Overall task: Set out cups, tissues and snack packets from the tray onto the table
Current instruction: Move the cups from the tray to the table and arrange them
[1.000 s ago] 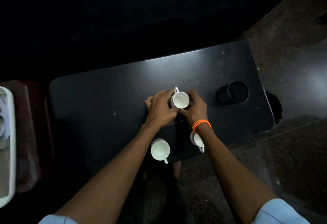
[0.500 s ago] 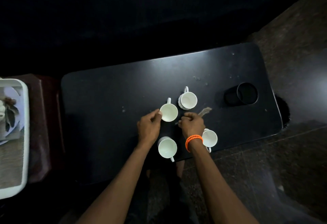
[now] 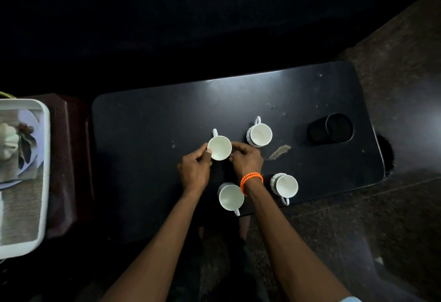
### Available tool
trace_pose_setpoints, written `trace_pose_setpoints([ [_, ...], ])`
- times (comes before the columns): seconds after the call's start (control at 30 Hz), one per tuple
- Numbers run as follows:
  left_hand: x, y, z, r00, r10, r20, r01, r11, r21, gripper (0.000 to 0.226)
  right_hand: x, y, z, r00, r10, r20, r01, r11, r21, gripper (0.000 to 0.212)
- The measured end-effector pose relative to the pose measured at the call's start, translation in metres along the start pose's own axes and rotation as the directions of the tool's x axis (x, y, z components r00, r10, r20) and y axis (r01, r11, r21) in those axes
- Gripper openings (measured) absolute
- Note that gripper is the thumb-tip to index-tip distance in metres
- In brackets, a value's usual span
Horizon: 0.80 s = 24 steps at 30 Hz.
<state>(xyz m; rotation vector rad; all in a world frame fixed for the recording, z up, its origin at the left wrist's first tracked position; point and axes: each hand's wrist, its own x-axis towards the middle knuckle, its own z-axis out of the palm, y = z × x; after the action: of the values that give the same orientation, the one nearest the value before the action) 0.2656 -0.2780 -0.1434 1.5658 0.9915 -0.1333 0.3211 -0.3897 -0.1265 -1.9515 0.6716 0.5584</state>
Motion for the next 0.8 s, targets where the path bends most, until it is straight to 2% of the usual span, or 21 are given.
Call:
trace_pose_setpoints([
  [0.27,0.008,0.003,-0.005,1.0,0.013,-0.019,-0.013,1.0,-0.018,0.034,0.002,-0.004,0.005,0.999,-0.037,0.021,0.038,0.999,-0.019,0.036],
  [0.37,0.001,0.002,-0.008,0.999,-0.029,-0.046,0.029,1.0,-0.008,0.041,0.003,0.0,-0.005,0.997,-0.072,0.0,0.072,0.997,-0.022,0.034],
  [0.47,-0.019,-0.01,-0.009,0.995,-0.032,-0.092,0.038,0.997,0.067,0.043,-0.002,0.012,-0.027,0.973,-0.194,-0.121,0.187,0.98,-0.069,0.03],
  [0.53,-0.04,-0.021,-0.007,0.994,-0.004,-0.114,0.017,0.994,0.111,0.047,-0.01,0.025,-0.047,0.923,-0.31,-0.229,0.284,0.949,-0.138,0.027],
  [0.6,-0.062,-0.029,0.001,0.996,0.014,-0.087,-0.001,0.989,0.147,0.057,-0.016,0.039,-0.071,0.848,-0.424,-0.316,0.343,0.896,-0.282,0.028],
  [0.63,-0.073,-0.035,0.004,0.997,0.026,-0.07,-0.013,0.983,0.183,0.063,-0.017,0.047,-0.081,0.825,-0.46,-0.329,0.33,0.864,-0.381,0.032],
  [0.7,-0.092,-0.044,0.011,0.997,0.062,-0.035,-0.05,0.959,0.279,0.076,-0.019,0.062,-0.097,0.834,-0.433,-0.342,0.209,0.821,-0.531,0.049],
  [0.8,-0.109,-0.051,0.018,0.992,0.126,0.008,-0.116,0.886,0.45,0.09,-0.02,0.083,-0.109,0.886,-0.296,-0.357,0.037,0.813,-0.581,0.078],
])
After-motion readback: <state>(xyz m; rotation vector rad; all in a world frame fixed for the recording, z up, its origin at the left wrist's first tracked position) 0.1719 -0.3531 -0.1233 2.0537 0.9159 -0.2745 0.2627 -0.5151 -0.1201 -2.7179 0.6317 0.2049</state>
